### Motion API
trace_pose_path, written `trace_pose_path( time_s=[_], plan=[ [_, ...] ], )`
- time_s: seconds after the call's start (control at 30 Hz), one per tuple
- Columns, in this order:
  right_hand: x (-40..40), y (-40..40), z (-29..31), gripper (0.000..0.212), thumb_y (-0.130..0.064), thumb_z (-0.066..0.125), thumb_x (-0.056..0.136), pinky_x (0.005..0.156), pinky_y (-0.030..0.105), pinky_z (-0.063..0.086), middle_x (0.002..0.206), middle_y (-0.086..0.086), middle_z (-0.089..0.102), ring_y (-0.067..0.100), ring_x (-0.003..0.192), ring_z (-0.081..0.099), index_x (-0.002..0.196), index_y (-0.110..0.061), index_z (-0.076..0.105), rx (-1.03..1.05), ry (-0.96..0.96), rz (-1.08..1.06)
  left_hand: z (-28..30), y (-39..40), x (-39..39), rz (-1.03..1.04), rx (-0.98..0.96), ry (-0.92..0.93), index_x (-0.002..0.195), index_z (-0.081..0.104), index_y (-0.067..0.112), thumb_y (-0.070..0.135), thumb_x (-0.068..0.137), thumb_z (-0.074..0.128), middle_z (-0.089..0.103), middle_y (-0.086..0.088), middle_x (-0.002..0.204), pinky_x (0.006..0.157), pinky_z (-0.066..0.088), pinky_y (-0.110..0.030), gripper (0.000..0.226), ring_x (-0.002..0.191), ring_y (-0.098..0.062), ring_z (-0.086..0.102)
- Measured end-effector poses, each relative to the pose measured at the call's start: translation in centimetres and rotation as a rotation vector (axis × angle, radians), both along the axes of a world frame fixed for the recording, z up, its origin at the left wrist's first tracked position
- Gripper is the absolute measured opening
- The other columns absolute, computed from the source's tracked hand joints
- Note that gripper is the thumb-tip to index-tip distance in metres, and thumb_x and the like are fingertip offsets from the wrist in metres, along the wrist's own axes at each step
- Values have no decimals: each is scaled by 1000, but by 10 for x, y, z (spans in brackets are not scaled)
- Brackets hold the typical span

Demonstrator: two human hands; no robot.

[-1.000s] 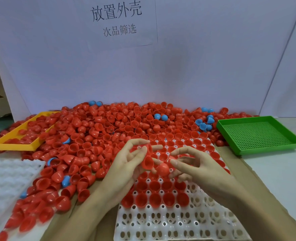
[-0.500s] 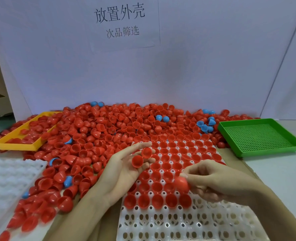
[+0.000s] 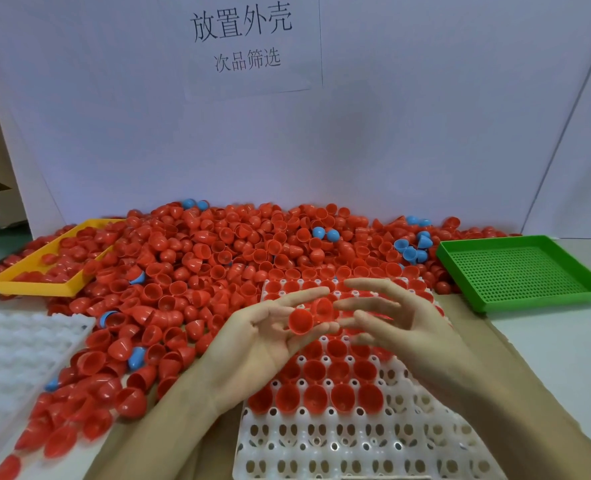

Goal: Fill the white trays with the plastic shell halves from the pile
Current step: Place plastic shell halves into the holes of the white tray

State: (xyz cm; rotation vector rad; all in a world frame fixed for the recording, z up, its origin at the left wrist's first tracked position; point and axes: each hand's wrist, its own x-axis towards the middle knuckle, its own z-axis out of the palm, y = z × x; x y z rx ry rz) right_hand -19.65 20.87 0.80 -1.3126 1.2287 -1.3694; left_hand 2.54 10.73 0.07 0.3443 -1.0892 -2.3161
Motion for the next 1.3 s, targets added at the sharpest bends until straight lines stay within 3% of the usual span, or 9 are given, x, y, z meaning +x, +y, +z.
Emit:
trace_pose_path(
  time_s=[0.1,0.23,0.37,0.57,0.7,0.83,1.0,1.13,1.3],
  plan=[
    [12,0,-5,38,-19,77,95,89,36,63,120,-4,74,19,107,74,128,-36,69,-102,271,-2,-2,6,-5,-7,-100,-58,142,60,1,16,109,51,64,-28,136,105,54,-35,37,130,-41,62],
    [17,-2,-10,30,-19,79,92,83,40,64,114,-8,76,18,101,74,118,-35,76,-138,351,-94,-5,7,-8,87,-181,-148,128,67,-2,30,108,56,69,-28,127,94,58,-30,39,112,-35,71],
    [16,-2,-12,25,-36,76,90,82,35,63,105,-13,77,13,96,75,115,-31,76,-149,405,-146,-6,6,-8,123,-254,-196,129,68,3,42,107,58,70,-22,122,89,59,-32,45,103,-34,71],
    [14,-2,-12,19,-44,64,97,69,17,53,87,-6,76,11,76,73,106,-32,75,-159,388,-134,-9,9,-8,370,-701,-360,128,68,23,23,100,70,73,-7,107,82,59,-29,27,84,-29,76],
    [19,-2,-13,30,-38,57,102,72,31,60,105,1,74,25,90,76,131,-33,63,-190,214,-88,-7,12,-10,333,-591,-359,122,70,18,34,105,56,74,-11,100,72,58,-30,27,75,-26,70],
    [20,-1,-13,41,-23,63,102,77,35,62,121,-3,68,26,98,75,140,-36,54,-255,268,-85,-8,11,-11,232,-421,-324,123,65,2,37,110,44,66,-14,90,64,52,-29,43,69,-21,60],
    [25,-1,-16,48,-10,72,97,74,34,60,106,-4,72,23,88,73,134,-36,56,-285,390,-80,-9,13,-12,99,-304,-270,126,62,-2,37,114,39,60,-14,80,55,48,-25,47,64,-20,53],
    [33,0,-19,36,-14,77,94,69,38,60,90,-7,74,19,77,73,121,-33,63,-319,403,-163,-9,17,-14,99,-422,-309,102,71,10,48,111,42,66,-21,74,47,45,-22,49,52,-21,58],
    [30,1,-16,13,-20,76,95,62,31,57,81,-3,71,19,70,69,103,-29,71,-347,397,-204,-12,19,-15,155,-624,-350,114,68,21,49,111,43,71,-23,75,46,46,-23,38,49,-26,61]
  ],
)
